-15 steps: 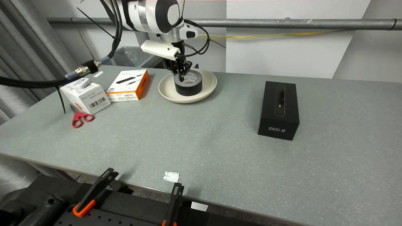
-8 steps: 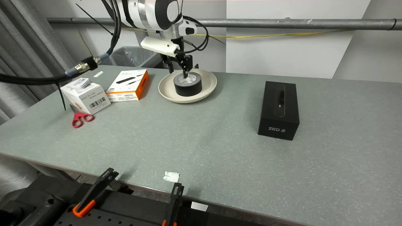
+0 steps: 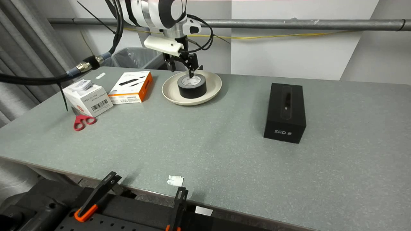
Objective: Put the black masking tape on the white plate
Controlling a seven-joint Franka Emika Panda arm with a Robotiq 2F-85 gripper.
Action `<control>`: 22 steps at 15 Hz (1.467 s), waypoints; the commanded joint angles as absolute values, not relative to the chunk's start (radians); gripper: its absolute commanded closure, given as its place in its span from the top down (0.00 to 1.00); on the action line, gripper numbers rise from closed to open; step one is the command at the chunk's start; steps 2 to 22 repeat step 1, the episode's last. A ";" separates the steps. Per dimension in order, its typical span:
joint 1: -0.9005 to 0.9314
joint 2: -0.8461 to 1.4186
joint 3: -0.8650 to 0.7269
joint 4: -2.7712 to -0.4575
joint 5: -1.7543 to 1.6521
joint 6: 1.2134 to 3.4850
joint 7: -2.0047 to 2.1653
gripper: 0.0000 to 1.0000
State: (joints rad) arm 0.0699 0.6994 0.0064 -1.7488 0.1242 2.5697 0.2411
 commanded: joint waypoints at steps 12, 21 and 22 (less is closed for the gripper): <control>0.072 0.700 0.004 -1.747 0.126 2.567 0.240 1.00; 0.072 0.700 0.004 -1.747 0.126 2.567 0.240 1.00; 0.072 0.700 0.004 -1.747 0.126 2.567 0.240 1.00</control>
